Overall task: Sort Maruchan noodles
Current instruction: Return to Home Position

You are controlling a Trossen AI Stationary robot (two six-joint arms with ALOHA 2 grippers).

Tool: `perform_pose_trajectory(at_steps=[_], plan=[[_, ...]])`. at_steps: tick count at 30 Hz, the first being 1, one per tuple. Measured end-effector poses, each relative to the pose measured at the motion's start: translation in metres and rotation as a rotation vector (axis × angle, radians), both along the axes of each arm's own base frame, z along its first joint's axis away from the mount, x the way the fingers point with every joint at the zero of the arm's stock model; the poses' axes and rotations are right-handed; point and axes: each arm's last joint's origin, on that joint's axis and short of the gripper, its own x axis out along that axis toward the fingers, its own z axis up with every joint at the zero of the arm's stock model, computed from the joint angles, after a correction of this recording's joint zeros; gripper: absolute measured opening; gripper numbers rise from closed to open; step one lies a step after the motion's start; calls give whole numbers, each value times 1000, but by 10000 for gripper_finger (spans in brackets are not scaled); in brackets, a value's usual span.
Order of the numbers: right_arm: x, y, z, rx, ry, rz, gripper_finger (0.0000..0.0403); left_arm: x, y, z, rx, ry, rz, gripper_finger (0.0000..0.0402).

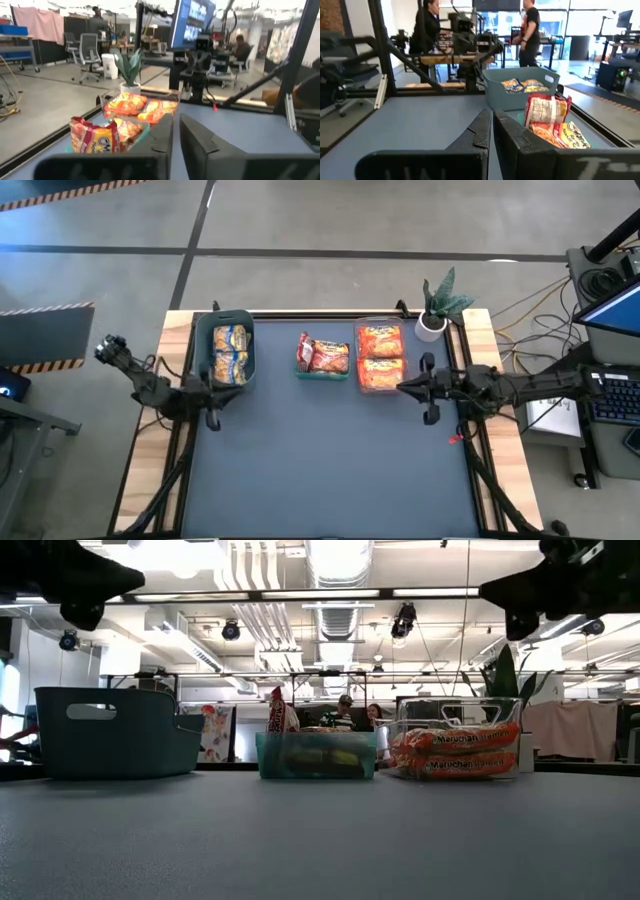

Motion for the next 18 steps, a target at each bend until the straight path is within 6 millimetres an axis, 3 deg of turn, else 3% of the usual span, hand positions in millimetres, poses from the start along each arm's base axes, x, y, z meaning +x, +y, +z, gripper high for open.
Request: perform_pose_trajectory(at_steps=[8,18], plan=[[-13,0,-5,-15,-74,26,9,-12,9,-16,7,-70,-5,3],[-21,0,-13,-42,-104,38,9,-10,7,-29,18,-58,-14,0]])
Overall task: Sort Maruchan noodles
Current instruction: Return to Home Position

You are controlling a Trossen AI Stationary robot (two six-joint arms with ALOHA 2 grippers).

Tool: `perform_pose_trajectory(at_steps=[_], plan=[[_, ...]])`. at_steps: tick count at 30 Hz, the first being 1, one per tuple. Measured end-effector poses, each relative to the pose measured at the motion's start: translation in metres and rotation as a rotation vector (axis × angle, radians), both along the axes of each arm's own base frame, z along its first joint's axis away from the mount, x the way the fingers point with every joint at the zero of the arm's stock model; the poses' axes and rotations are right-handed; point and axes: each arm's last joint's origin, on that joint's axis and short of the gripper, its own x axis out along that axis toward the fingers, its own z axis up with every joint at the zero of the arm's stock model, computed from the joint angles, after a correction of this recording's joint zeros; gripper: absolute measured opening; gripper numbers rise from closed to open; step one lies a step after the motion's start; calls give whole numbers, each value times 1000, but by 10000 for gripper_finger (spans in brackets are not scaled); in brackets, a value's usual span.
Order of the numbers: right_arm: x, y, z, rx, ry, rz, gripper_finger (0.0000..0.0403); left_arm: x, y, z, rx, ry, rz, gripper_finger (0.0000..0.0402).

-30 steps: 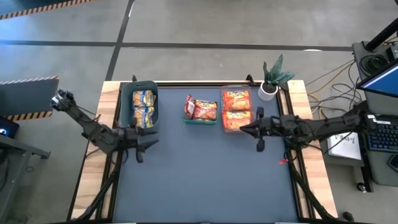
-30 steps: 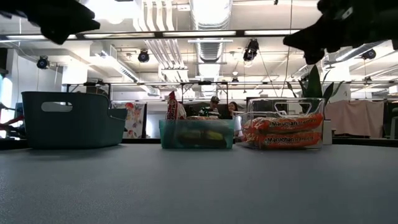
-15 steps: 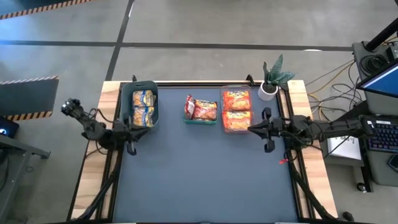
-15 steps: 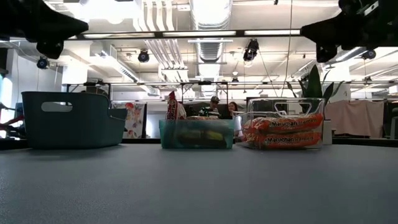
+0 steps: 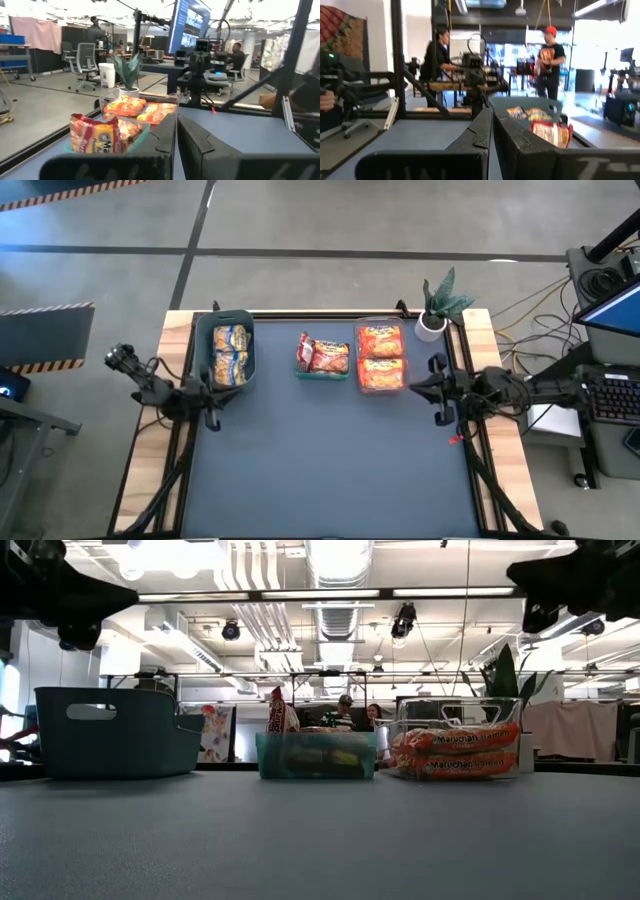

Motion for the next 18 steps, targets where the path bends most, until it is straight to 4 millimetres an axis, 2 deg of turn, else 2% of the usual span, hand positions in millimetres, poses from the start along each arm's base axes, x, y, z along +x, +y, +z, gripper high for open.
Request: perform_pose_trajectory(at_steps=[5,10,18], plan=[[-4,0,-17,-29,-14,-4,9,3,-3,-14,5,3,-19,0],[-10,1,-15,-74,-46,25,9,4,-3,-15,-8,12,-19,0],[-6,1,-25,-98,61,10,9,4,-3,-21,65,80,6,0]])
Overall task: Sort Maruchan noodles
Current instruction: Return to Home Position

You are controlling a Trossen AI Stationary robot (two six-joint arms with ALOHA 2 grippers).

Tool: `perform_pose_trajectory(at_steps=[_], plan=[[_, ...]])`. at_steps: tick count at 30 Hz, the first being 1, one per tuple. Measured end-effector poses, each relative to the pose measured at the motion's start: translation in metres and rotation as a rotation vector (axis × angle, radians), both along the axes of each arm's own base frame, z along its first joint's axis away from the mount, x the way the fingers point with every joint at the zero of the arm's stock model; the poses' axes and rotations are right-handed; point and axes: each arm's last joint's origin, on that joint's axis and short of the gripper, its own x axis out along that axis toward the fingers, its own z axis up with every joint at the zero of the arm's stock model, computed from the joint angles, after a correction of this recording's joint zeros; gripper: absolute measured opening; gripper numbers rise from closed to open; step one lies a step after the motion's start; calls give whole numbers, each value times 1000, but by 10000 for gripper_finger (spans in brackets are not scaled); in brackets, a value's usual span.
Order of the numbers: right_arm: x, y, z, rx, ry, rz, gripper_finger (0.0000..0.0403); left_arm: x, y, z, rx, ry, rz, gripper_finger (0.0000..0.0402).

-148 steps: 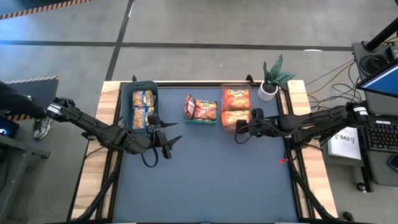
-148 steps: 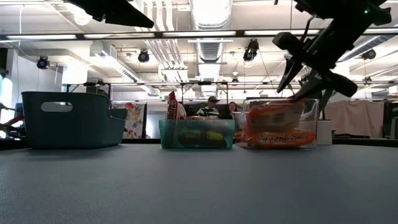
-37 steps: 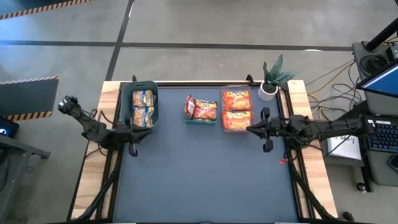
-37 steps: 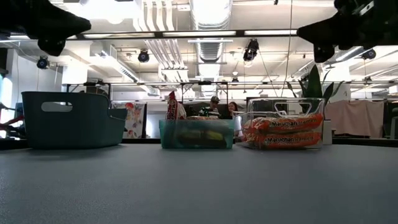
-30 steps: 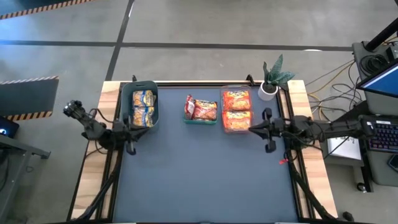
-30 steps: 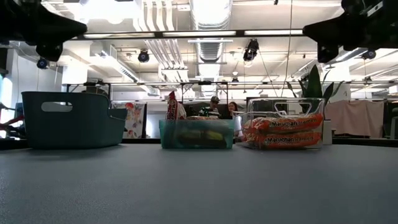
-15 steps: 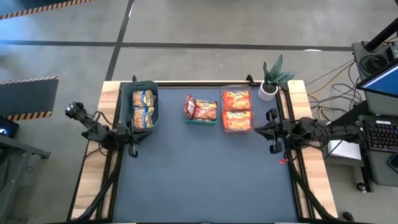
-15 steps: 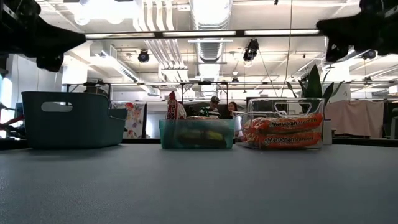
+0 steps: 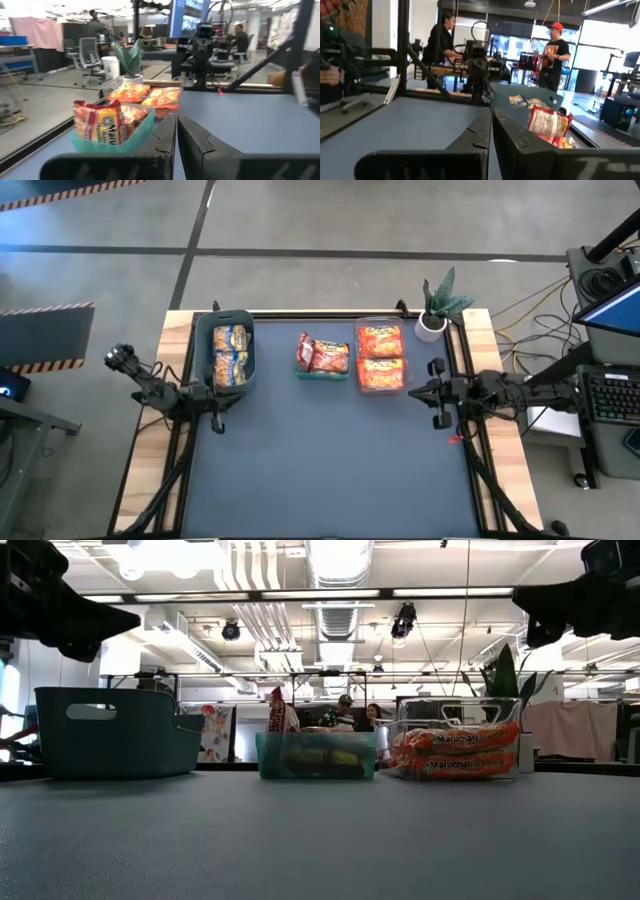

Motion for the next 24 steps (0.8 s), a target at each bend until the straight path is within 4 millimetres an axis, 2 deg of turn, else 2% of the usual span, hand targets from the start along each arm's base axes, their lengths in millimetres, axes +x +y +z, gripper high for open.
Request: perform_pose_trajectory(at_steps=[4,7,12,19,24], plan=[[0,-1,0,43,-2,-12,9,-1,3,-1,-6,11,114,0],[0,-2,-2,148,18,-56,9,-1,5,-1,-43,2,170,0],[1,-5,-10,193,102,-153,9,-1,5,-1,-45,2,170,0],[2,-5,-12,257,120,-150,9,-1,5,-1,-45,2,169,0],[2,-5,-12,235,120,-152,9,-1,5,-1,-45,2,169,0]])
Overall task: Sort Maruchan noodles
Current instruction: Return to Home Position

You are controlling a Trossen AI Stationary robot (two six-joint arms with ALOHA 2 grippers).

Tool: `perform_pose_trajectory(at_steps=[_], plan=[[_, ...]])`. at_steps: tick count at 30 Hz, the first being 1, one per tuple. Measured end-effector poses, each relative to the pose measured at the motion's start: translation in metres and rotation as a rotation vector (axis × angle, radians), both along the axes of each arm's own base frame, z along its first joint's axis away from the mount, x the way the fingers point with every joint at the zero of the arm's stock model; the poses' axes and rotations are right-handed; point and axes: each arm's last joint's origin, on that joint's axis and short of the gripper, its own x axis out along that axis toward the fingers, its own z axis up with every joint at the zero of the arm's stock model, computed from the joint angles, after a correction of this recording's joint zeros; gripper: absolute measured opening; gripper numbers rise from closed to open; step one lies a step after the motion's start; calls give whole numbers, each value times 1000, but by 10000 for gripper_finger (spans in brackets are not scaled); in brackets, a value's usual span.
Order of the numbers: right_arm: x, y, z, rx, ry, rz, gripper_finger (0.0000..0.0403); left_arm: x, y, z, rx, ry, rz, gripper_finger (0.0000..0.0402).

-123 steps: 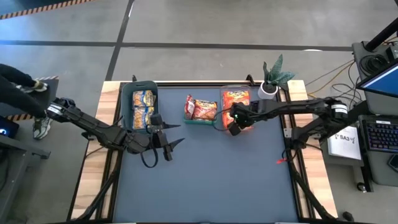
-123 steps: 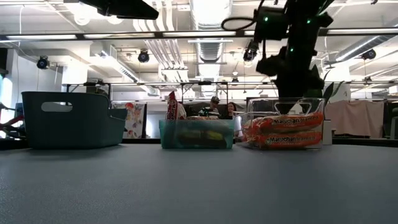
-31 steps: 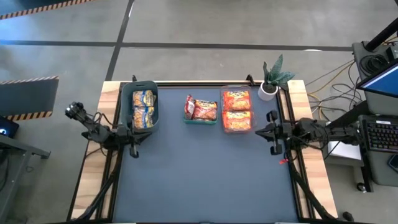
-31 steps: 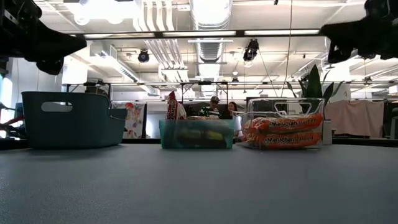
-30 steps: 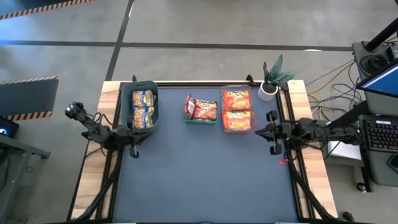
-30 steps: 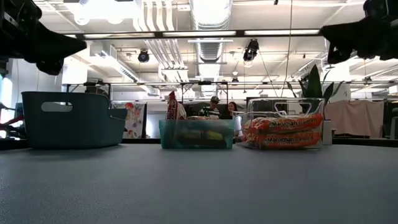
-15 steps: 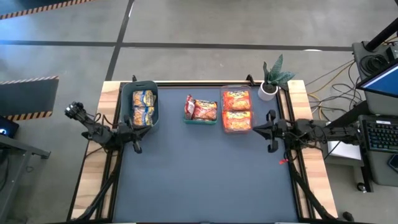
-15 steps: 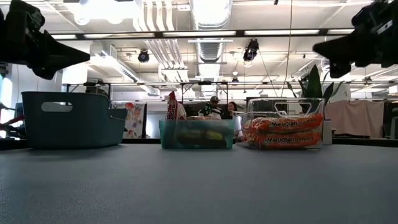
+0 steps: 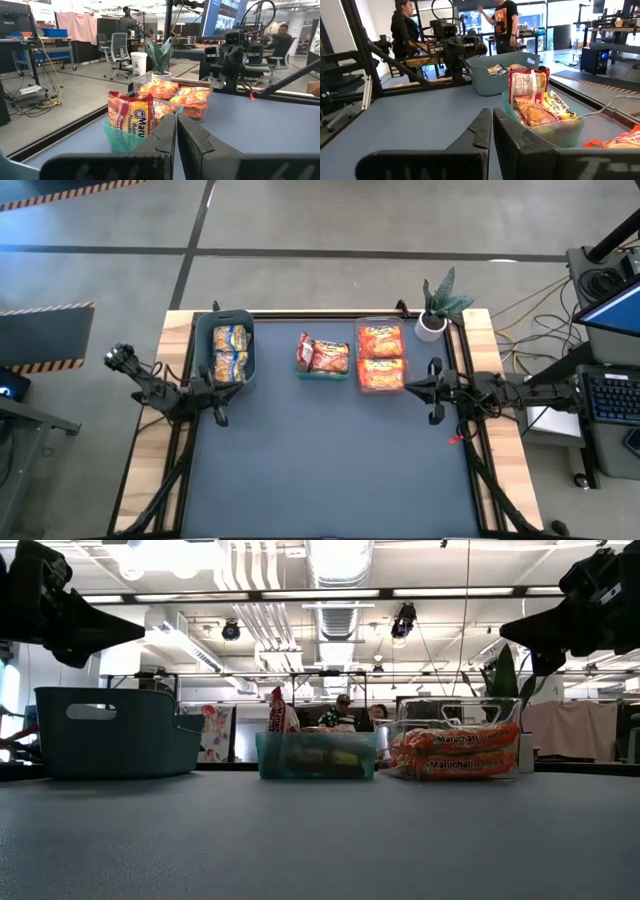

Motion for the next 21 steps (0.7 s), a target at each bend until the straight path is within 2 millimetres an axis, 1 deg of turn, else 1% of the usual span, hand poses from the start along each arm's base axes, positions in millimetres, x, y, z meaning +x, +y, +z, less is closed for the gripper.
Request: perform_pose_trajectory(at_steps=[21], plan=[[0,0,0,8,2,-1,9,0,0,0,1,1,-1,0]])
